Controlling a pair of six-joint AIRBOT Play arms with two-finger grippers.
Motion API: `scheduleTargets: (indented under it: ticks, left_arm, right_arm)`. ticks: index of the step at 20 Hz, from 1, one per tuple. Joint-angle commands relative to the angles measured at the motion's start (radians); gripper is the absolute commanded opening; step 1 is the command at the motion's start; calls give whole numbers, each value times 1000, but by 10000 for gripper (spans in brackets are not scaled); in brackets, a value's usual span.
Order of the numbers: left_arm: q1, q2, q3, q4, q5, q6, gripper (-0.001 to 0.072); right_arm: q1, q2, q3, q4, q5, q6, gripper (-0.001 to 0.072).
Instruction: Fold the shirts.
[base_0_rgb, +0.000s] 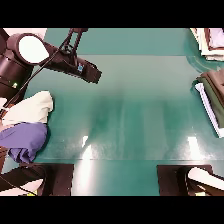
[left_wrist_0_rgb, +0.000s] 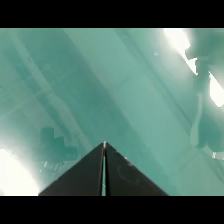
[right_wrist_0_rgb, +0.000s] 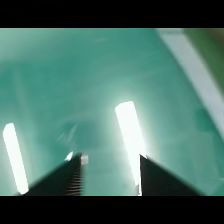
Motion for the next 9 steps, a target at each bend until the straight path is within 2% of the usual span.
scheduleTargets:
  ticks: [1, 2, 9]
  left_arm:
    - [0, 0, 1, -1, 24, -1, 28]
    - [0, 0, 1, -1, 38, -1, 29]
    - [0, 0, 1, -1, 122, -1, 28]
  right_arm:
    - [211, 2, -2, 58, 7, 1, 77]
    - [259, 2, -2, 58, 8, -1, 19]
    - [428, 2, -2, 58, 13, -2, 20]
